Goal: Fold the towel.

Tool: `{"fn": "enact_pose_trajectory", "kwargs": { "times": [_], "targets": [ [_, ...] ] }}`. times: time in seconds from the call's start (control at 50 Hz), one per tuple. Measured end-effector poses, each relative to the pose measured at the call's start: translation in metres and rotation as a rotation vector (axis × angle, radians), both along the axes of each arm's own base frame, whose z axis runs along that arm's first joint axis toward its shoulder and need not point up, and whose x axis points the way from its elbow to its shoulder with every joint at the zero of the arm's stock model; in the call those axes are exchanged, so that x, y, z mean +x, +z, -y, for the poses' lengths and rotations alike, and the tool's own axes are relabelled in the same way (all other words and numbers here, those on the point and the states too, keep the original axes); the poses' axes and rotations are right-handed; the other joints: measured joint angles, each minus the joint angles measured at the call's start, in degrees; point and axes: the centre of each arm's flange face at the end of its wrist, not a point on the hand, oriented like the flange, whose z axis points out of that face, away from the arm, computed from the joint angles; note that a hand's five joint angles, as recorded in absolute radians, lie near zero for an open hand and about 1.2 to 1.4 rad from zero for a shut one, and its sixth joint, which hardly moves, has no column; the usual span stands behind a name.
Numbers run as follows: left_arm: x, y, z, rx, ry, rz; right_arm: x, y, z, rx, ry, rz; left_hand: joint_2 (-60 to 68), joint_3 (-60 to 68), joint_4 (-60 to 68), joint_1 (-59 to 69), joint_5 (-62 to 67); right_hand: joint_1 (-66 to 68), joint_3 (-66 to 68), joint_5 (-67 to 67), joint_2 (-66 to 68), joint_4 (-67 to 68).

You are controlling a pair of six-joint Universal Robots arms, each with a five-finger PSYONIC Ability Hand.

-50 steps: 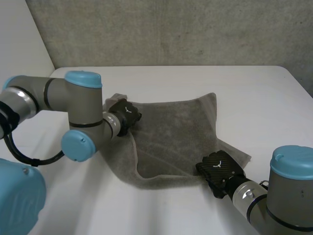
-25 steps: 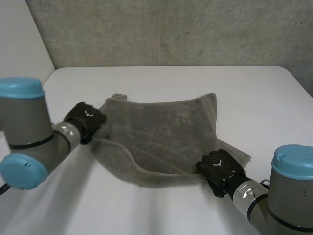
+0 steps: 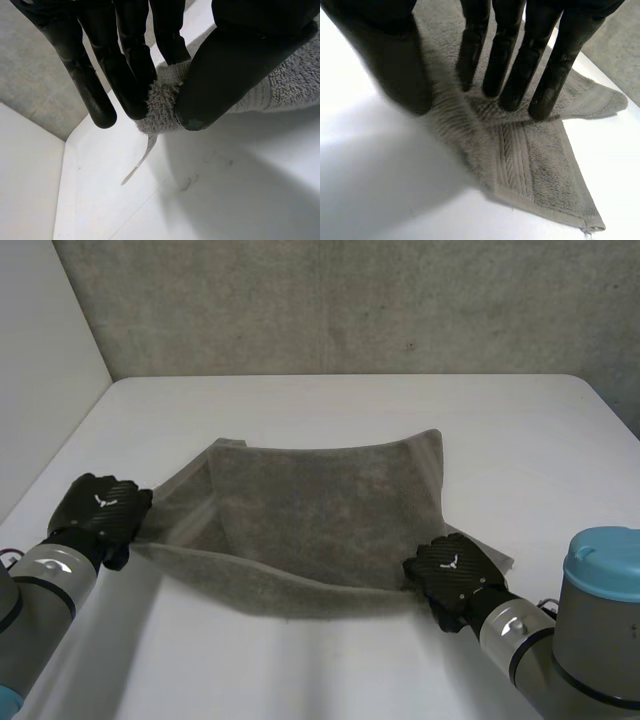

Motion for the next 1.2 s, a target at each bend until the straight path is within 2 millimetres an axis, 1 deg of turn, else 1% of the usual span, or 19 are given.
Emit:
{"fn": "enact_pose_trajectory", "kwargs": {
  "times": [0.06, 0.12, 0.18, 0.24, 0.32, 0.42, 0.48, 0.56, 0.7, 0.9, 1.08, 1.14, 1.2],
  "targets": [
    [0.003, 0.003, 0.003, -0.008, 0.023, -0.041, -0.003, 0.002, 0.006, 0.015, -0.032, 0.022, 0.0, 0.0, 0.0, 0.0, 0.0, -13.3, -13.7, -15.1, -13.2, -14.5],
    [0.005, 0.007, 0.006, -0.020, 0.039, -0.076, -0.008, 0.006, 0.012, 0.033, -0.069, 0.045, 0.0, 0.0, 0.0, 0.0, 0.0, -16.5, -16.3, -18.5, -15.7, -17.3],
    [0.007, 0.013, 0.007, -0.036, 0.050, -0.104, -0.015, 0.015, 0.019, 0.057, -0.107, 0.071, 0.0, 0.0, 0.0, 0.0, 0.0, -16.9, -16.7, -19.3, -15.9, -17.8],
    [0.008, 0.019, 0.007, -0.050, 0.051, -0.123, -0.024, 0.030, 0.028, 0.090, -0.143, 0.100, 0.0, 0.0, 0.0, 0.0, 0.1, -16.9, -16.7, -19.3, -15.9, -17.8],
    [0.009, 0.021, 0.006, -0.054, 0.041, -0.133, -0.037, 0.045, 0.038, 0.130, -0.168, 0.125, 0.0, 0.0, 0.0, 0.0, 0.1, -16.9, -16.7, -18.9, -15.9, -17.8],
    [0.012, 0.020, 0.007, -0.050, 0.037, -0.136, -0.047, 0.056, 0.048, 0.170, -0.166, 0.147, 0.0, 0.0, 0.0, 0.0, 0.1, -16.7, -16.6, -17.5, -15.9, -17.7],
    [0.014, 0.019, 0.009, -0.050, 0.041, -0.137, -0.049, 0.058, 0.051, 0.179, -0.149, 0.147, 0.0, 0.0, 0.0, 0.0, 0.1, -16.5, -16.5, -16.5, -15.7, -17.7],
    [0.016, 0.020, 0.011, -0.052, 0.050, -0.140, -0.051, 0.052, 0.053, 0.179, -0.117, 0.114, 0.0, 0.0, 0.0, 0.0, 0.1, -15.2, -15.5, -15.2, -15.7, -16.9],
    [0.019, 0.021, 0.015, -0.053, 0.068, -0.165, -0.056, 0.030, 0.052, 0.196, -0.068, 0.016, 0.0, 0.0, 0.0, 0.0, 0.1, -15.0, -15.3, -15.1, -15.7, -16.7],
    [0.020, 0.021, 0.016, -0.047, 0.075, -0.192, -0.055, 0.001, 0.054, 0.249, -0.064, 0.017, 0.0, 0.0, 0.0, 0.0, 0.1, -13.9, -14.3, -14.0, -14.6, -15.6],
    [0.020, 0.021, 0.016, -0.047, 0.076, -0.194, -0.051, -0.006, 0.065, 0.227, -0.100, 0.100, 0.0, 0.0, 0.0, 0.0, 0.1, -8.3, -5.7, -5.7, -5.6, -7.0],
    [0.020, 0.021, 0.016, -0.047, 0.077, -0.194, -0.049, -0.008, 0.068, 0.221, -0.105, 0.114, 0.0, 0.0, 0.0, 0.0, 0.1, -5.2, -3.7, -3.8, -4.0, -4.9],
    [0.020, 0.021, 0.016, -0.047, 0.077, -0.193, -0.048, -0.010, 0.069, 0.221, -0.104, 0.120, 0.0, 0.0, 0.0, 0.0, 0.1, 1.3, 1.6, 1.4, 2.0, 0.4]
  ]
}}
